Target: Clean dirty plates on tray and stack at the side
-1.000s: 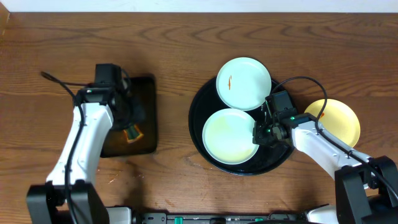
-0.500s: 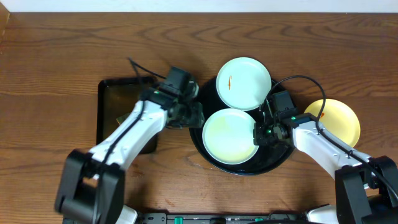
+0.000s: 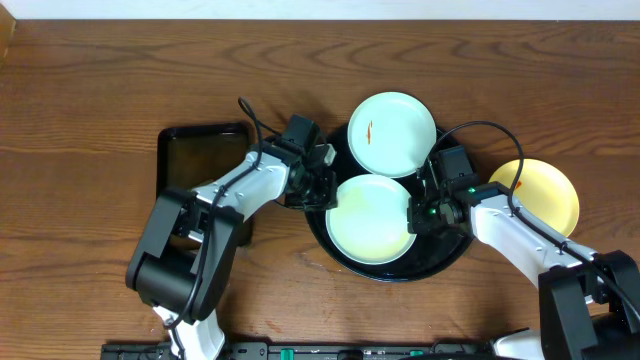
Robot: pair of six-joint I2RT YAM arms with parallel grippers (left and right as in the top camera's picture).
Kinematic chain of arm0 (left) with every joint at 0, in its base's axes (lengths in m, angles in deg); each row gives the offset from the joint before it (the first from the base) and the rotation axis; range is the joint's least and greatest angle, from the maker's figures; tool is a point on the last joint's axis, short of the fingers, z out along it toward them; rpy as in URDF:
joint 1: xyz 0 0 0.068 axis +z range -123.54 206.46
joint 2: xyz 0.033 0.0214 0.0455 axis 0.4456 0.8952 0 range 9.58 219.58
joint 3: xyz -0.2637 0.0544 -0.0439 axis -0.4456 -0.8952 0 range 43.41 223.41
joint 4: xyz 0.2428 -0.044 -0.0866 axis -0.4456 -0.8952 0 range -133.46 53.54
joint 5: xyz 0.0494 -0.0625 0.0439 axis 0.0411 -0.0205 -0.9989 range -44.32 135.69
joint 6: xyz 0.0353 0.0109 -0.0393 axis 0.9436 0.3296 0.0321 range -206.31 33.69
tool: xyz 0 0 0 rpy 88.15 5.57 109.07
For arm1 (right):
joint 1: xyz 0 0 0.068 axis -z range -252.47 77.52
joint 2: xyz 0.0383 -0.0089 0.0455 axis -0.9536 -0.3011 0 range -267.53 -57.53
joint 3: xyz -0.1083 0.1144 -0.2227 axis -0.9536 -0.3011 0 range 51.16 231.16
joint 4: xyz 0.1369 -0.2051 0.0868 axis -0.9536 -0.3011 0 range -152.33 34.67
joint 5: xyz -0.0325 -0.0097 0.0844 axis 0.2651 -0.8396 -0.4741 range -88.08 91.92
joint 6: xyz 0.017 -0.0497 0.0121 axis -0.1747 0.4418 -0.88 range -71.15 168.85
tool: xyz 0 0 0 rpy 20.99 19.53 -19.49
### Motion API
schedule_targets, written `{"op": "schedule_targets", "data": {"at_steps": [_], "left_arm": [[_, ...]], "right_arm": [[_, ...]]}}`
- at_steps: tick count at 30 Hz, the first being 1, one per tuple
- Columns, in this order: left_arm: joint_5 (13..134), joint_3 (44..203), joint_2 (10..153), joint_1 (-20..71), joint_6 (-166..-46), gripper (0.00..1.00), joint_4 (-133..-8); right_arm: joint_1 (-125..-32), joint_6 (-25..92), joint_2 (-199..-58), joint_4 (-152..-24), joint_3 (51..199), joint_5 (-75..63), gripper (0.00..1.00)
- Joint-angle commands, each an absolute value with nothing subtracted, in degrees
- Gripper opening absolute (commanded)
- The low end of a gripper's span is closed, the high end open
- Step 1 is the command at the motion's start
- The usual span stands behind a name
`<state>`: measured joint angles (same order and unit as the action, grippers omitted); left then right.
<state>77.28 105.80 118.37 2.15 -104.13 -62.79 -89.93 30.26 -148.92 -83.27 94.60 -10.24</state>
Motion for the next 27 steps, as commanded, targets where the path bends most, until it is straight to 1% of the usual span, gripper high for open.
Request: {"op": "schedule_targets", "data": {"at_steps": [1,6,11,12,14,17,20,27], "left_arm": [[80.0,106.5,119.0,1.8,-103.7,0.08,-62.5],[80.2,106.5,119.0,1.8,-102.4,0.07,-62.4],[87.4,106.5,119.0,2.0,-97.0,0.07,-61.2],[88.6,106.5,119.0,2.0,-96.2,0.07,-60.9],[89.2,106.5,119.0,2.1,-95.9,0.08,-60.5],[90.3,106.5,119.0,2.3,-94.1,0.08,-60.3],[91.8,106.5,119.0,2.4,-92.9,0.07,-60.4],[91.6,106.5,119.0,2.4,-91.2,0.07,-60.3]], "right_arm": [[-89.9,32.2,-150.4,-83.4,93.1,-9.8,0.01],[-89.9,33.4,-150.4,-83.4,93.2,-10.9,0.01],[-89.9,39.5,-150.4,-83.4,93.5,-16.2,0.02],[-89.8,40.8,-150.4,-83.4,93.5,-17.8,0.05],[-89.4,42.6,-150.4,-83.4,93.5,-19.9,0.14],[-88.3,44.7,-150.4,-83.5,93.5,-22.5,0.23],[-86.6,46.8,-150.4,-83.9,93.5,-25.4,0.27],[-81.6,49.8,-150.4,-84.1,93.5,-35.1,0.31]]}}
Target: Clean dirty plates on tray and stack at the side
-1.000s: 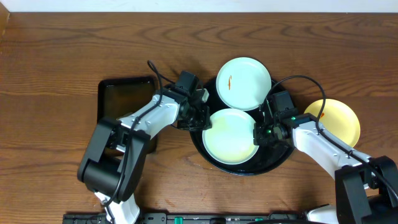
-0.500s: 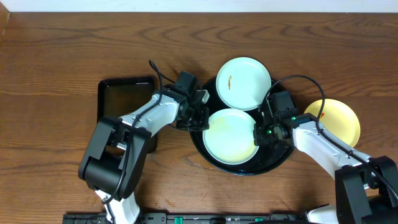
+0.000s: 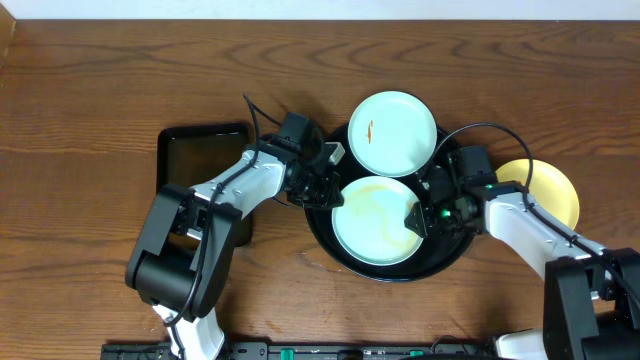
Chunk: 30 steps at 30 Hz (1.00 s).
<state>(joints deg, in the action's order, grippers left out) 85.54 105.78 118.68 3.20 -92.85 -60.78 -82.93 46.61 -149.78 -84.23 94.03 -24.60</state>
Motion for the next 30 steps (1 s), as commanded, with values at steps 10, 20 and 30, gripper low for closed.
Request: {"op": "schedule_targets", "data": {"at_steps": [10,20,30], "left_arm": [[91.5,106.4,119.0,2.4,-91.1,0.07,-60.3],[91.5,106.4,119.0,2.4,-91.2,0.07,-60.4],[90.8,108.1,115.3,5.9,-91.5,0.37,-65.6]], "right_arm": [[-78.1,49.8,-150.4,-84.4,93.5,-50.9,0.2],[-78.1,48.4,-150.4,-83.2,93.5,-51.5,0.01],[-78.1,40.8,-150.4,-78.6,93.5,-51.5,0.01]]}}
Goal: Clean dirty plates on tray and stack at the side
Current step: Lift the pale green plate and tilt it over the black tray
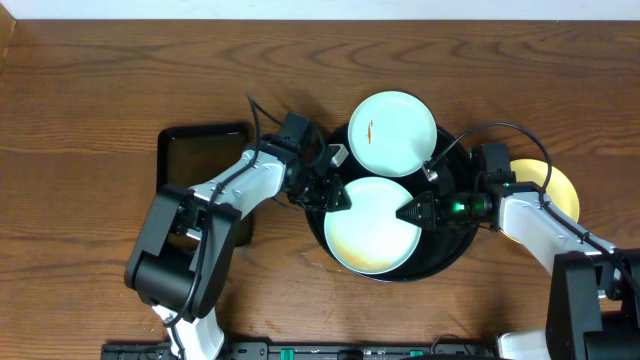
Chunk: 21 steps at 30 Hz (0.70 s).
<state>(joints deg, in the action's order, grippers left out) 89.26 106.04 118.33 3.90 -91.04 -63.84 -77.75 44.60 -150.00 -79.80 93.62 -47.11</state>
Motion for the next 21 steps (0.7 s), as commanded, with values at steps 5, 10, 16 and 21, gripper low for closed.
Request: {"op": "schedule_targets", "data": {"at_steps": [5,10,16,21], "left_arm": [[86.8,109.1,106.5,12.6,-92.2,0.49,-72.5],[84.4,109.1,95.3,22.9,-92.2,0.52,-78.6],[75.8,109.1,84.5,35.6,-92.2,0.54,-86.2],[75.0,109.1,79.6,43.7,-92.2,0.54,-90.2]], "right_arm": [[-78.5,37.1,-150.4,-76.6,94.6,-51.5,0.01],[-81.4,31.9,-150.4,-74.3,97.4,-51.4,0.01],[-88.6,23.0,-150.4,-67.6,102.6,-45.5,0.01],[-96.2,16.0,-150.4,-61.3,108.6,-36.3,0.01]]}}
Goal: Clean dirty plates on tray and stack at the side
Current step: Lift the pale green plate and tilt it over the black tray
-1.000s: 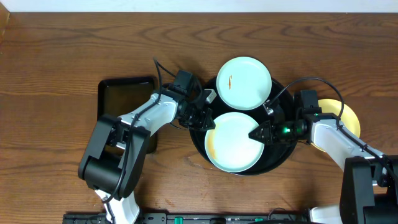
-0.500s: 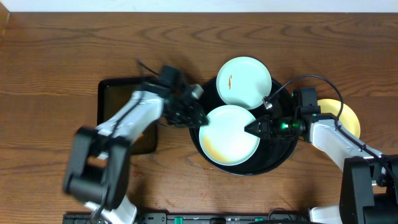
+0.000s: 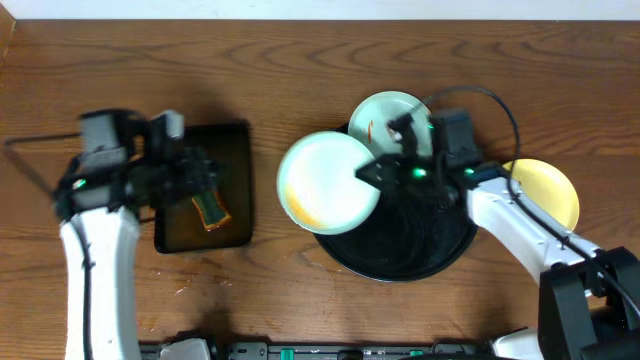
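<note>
A pale green plate (image 3: pixel 322 183) with a yellowish smear is held up over the left rim of the round black tray (image 3: pixel 400 262), partly past it. My right gripper (image 3: pixel 368 172) is shut on that plate's right rim. A second pale green plate (image 3: pixel 384 118) with a red streak lies at the back of the tray, partly hidden behind the right arm. At the far left my left gripper (image 3: pixel 203 180) hangs over the small black rectangular tray (image 3: pixel 235 140), just above an orange and green sponge (image 3: pixel 210 209). Its fingers are blurred.
A yellow plate (image 3: pixel 548 192) lies on the table right of the round tray. The right arm's cable loops over the tray's back. The brown wooden table (image 3: pixel 300 70) stretches all round.
My left arm has left the plate's left rim and now stands far left over the small tray, baring the sponge. My right gripper has carried the smeared plate up and to the left.
Both grippers first flanked the smeared plate lying in the round tray. Then the plate shifted and tilted between them, with the right gripper on its right rim. Now the right gripper alone holds it raised, and the left arm is over the sponge.
</note>
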Robot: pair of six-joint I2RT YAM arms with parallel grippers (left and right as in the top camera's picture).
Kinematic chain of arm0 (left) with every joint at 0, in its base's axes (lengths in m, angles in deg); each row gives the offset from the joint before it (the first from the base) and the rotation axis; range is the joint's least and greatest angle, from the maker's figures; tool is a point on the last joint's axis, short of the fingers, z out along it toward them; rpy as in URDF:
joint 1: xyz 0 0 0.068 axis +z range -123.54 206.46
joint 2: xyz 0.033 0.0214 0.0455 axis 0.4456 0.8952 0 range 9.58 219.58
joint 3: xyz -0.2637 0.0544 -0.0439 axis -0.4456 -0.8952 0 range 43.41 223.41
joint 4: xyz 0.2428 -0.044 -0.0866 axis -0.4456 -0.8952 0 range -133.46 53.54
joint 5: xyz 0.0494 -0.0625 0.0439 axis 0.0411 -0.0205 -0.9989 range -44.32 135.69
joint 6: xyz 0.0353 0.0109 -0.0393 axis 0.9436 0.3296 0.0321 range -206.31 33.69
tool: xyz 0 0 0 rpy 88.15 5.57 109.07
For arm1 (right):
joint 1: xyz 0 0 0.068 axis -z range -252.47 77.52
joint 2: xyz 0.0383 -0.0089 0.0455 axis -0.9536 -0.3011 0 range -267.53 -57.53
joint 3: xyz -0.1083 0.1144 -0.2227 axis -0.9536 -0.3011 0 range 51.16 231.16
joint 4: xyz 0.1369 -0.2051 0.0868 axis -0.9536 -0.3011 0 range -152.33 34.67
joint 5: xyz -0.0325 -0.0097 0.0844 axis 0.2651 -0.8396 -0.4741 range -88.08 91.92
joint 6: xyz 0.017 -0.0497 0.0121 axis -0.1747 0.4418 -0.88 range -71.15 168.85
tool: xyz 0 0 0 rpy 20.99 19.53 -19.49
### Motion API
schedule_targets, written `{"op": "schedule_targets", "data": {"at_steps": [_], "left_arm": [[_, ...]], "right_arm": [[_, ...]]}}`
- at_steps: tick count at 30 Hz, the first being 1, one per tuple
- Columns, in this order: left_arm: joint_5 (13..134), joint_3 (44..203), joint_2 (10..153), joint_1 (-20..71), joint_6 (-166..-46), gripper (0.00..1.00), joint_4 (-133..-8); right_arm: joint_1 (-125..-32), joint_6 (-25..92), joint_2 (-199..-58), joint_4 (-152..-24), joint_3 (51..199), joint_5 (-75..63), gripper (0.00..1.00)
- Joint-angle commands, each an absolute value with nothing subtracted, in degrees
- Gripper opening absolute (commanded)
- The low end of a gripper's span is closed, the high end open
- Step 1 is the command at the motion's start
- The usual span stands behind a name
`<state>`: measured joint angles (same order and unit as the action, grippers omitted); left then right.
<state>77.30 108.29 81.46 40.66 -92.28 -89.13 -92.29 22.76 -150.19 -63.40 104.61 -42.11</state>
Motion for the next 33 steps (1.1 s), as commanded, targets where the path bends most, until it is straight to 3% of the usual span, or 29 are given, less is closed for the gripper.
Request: {"op": "schedule_targets", "data": {"at_steps": [1,12,22,29,33], "left_arm": [[75.0,109.1,79.0,44.8,-92.2,0.54,-90.5],[75.0,109.1,78.0,46.4,-94.6,0.54,-92.4],[75.0,109.1,74.1,46.4,-94.5,0.54,-92.8],[74.9,109.1,71.9,46.4,-94.5,0.54,-92.8],[74.9,109.1,71.9,46.4,-94.5,0.54,-92.8]], "right_arm": [[-98.0,15.0,-150.4,-59.8,109.8,-33.9,0.01],[-118.4,14.3,-153.4,-43.6,114.5,1.7,0.01],[-124.7,34.1,-164.4,-25.0,114.5,3.2,0.01],[-126.2,52.9,-164.2,-21.5,114.5,3.2,0.01],[-126.6,55.0,-163.5,-21.7,114.5,5.5,0.01]]}}
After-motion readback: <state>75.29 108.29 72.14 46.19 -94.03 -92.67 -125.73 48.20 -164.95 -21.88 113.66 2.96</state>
